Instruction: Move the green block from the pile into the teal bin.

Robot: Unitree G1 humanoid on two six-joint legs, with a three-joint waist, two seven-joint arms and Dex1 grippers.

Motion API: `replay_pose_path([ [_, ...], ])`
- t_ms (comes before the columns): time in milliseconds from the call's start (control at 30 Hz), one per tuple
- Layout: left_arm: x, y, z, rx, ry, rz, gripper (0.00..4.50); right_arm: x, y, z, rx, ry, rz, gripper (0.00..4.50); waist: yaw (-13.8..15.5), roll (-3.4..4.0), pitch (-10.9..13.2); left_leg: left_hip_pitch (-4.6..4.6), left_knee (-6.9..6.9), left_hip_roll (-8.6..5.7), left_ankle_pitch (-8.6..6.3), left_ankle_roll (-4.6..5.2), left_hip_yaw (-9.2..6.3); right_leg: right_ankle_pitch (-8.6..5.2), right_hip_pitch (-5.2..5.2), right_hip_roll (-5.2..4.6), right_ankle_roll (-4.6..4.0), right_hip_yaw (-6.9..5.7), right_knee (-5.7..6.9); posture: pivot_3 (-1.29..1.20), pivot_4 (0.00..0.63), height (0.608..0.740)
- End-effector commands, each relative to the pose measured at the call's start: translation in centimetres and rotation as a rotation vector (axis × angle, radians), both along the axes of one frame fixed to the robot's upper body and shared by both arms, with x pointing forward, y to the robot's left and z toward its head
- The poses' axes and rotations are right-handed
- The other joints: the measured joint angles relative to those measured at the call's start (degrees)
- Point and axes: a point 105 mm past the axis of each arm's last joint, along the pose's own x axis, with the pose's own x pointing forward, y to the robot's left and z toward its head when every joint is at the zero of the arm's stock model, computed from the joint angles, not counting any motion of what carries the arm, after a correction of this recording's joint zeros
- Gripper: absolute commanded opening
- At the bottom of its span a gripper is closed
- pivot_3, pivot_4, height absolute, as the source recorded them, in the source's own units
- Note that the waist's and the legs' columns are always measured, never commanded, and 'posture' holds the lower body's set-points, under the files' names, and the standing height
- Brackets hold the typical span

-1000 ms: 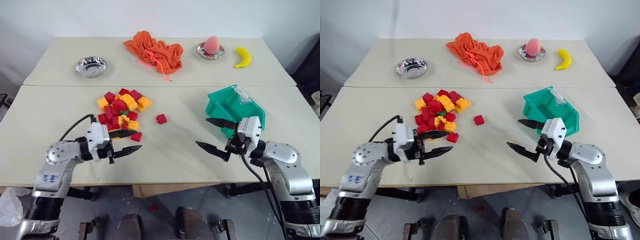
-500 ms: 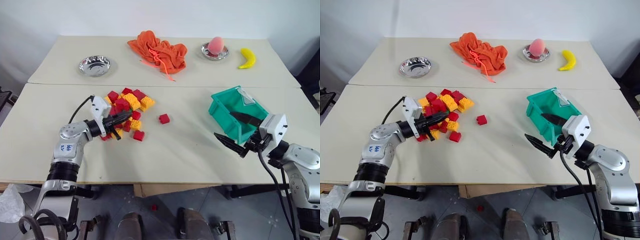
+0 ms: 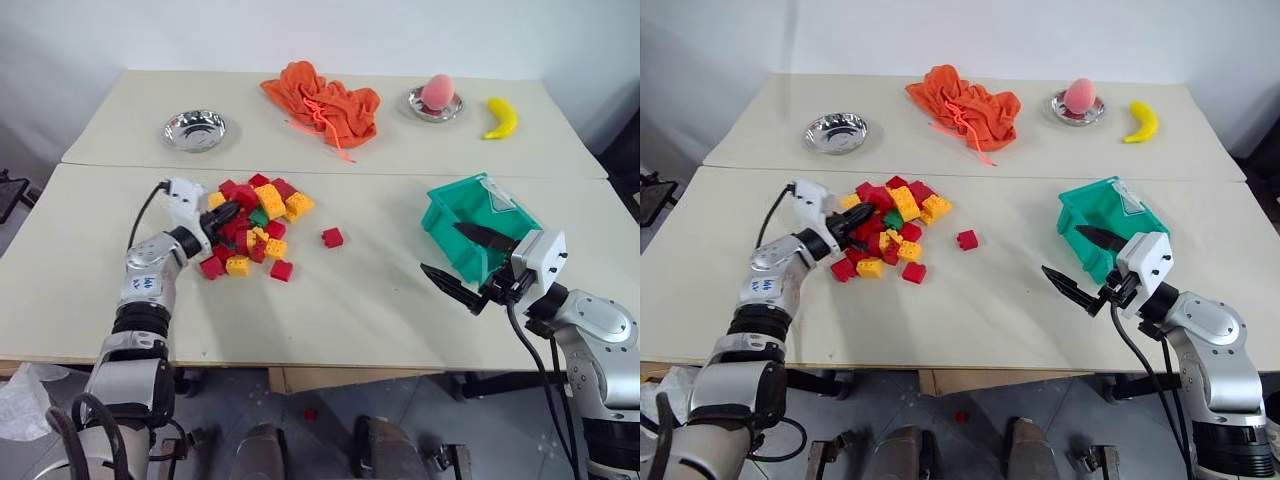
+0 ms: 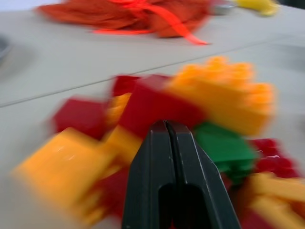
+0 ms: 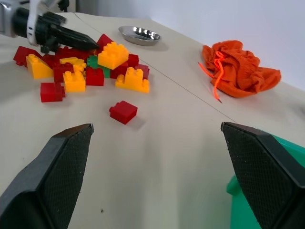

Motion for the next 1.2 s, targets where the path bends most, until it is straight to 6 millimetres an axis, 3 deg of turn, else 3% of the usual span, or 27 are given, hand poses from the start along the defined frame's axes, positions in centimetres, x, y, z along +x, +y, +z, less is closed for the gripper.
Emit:
replay_pose_path([
  [33, 0.1, -2.8, 0.0, 0.111, -0.003, -0.124, 0.01, -0.2, 0.6, 0.9, 0.01, -0.045, 0.014, 4.5, -0.02, 0.0, 0.0, 0.0, 0.0, 0.0, 0.0, 0.0, 0.0, 0.0, 0.0, 0.0, 0.01, 0.0, -0.01, 0.0, 0.15, 0.74],
  [267, -0.8, -7.0, -0.4, 0.134, 0.011, -0.315, 0.01, -0.4, 1.5, 1.2, 0.024, -0.053, 0.017, 4.5, -0.39, 0.02, -0.01, 0.01, -0.01, 0.0, 0.0, 0.01, -0.01, 0.0, 0.01, 0.0, 0.01, 0.0, -0.01, 0.0, 0.15, 0.74],
  [400, -2.0, -7.3, -0.8, 0.142, 0.0, -0.399, 0.01, -0.5, 1.7, 1.2, 0.031, -0.049, 0.014, 4.5, -0.46, 0.02, -0.01, 0.02, -0.02, 0.0, 0.0, 0.01, -0.01, 0.0, 0.01, 0.0, 0.01, 0.0, 0.0, 0.0, 0.15, 0.74],
  [533, -1.5, -4.4, -0.6, 0.109, -0.002, -0.289, 0.01, -0.5, 2.0, 1.1, 0.034, -0.046, 0.021, 4.5, -0.56, 0.03, -0.02, 0.03, -0.02, 0.01, 0.0, 0.01, -0.01, 0.0, 0.01, 0.0, 0.01, 0.0, 0.01, 0.0, 0.15, 0.74],
  [667, -0.6, 0.0, 0.7, -0.02, 0.036, -0.097, 0.01, -0.5, 2.3, 1.1, 0.039, -0.047, 0.031, 4.5, -0.75, 0.03, -0.02, 0.03, -0.02, 0.03, 0.01, 0.01, -0.02, 0.0, 0.0, 0.0, 0.01, 0.01, 0.04, 0.0, 0.15, 0.74],
  [733, -1.1, 3.5, 1.1, -0.005, 0.042, -0.011, 0.01, -0.3, 2.4, 1.1, 0.039, -0.049, 0.042, 4.5, -1.03, 0.02, -0.01, 0.03, -0.02, 0.03, 0.01, 0.01, -0.03, 0.0, -0.01, 0.0, 0.01, 0.01, 0.04, 0.0, 0.15, 0.74],
  [867, -2.9, 7.4, 2.5, 0.0, 0.011, 0.063, 0.01, 0.0, 2.8, 1.2, 0.04, -0.052, 0.063, 4.5, -1.78, 0.02, -0.01, 0.03, -0.08, 0.04, 0.01, 0.01, -0.01, 0.0, -0.04, 0.0, 0.0, 0.02, 0.05, 0.0, 0.15, 0.74],
  [933, -4.8, 10.1, 4.4, -0.053, -0.047, 0.1, 0.01, 0.3, 3.0, 1.4, 0.045, -0.057, 0.08, 4.5, -1.97, 0.01, 0.0, 0.02, -0.08, 0.04, 0.01, 0.01, -0.02, 0.0, -0.04, -0.01, 0.0, 0.01, 0.05, 0.0, 0.15, 0.74],
  [1000, -6.6, 11.5, 5.3, -0.069, -0.083, 0.098, 0.01, 0.6, 3.2, 1.4, 0.047, -0.057, 0.093, 4.5, -2.11, -0.04, 0.02, 0.01, -0.06, 0.05, 0.01, 0.01, -0.04, 0.0, -0.04, -0.01, 0.0, 0.01, 0.06, 0.0, 0.15, 0.74],
  [1100, -9.1, 12.2, 4.7, -0.02, -0.069, 0.061, 0.01, 0.8, 3.4, 1.4, 0.044, -0.057, 0.108, 4.5, -2.11, -0.03, 0.02, 0.01, -0.07, 0.06, 0.0, 0.01, -0.02, 0.0, -0.06, -0.02, 0.0, 0.01, 0.06, 0.0, 0.15, 0.74],
  [1200, -12.0, 12.3, 2.8, 0.046, 0.005, 0.01, 0.62, 1.1, 3.5, 1.4, 0.044, -0.056, 0.118, 4.5, -2.12, -0.03, 0.01, 0.01, -0.07, 0.05, 0.0, 0.02, -0.02, -0.01, -0.05, -0.03, -0.01, 0.01, 0.07, 0.0, 0.15, 0.74],
])
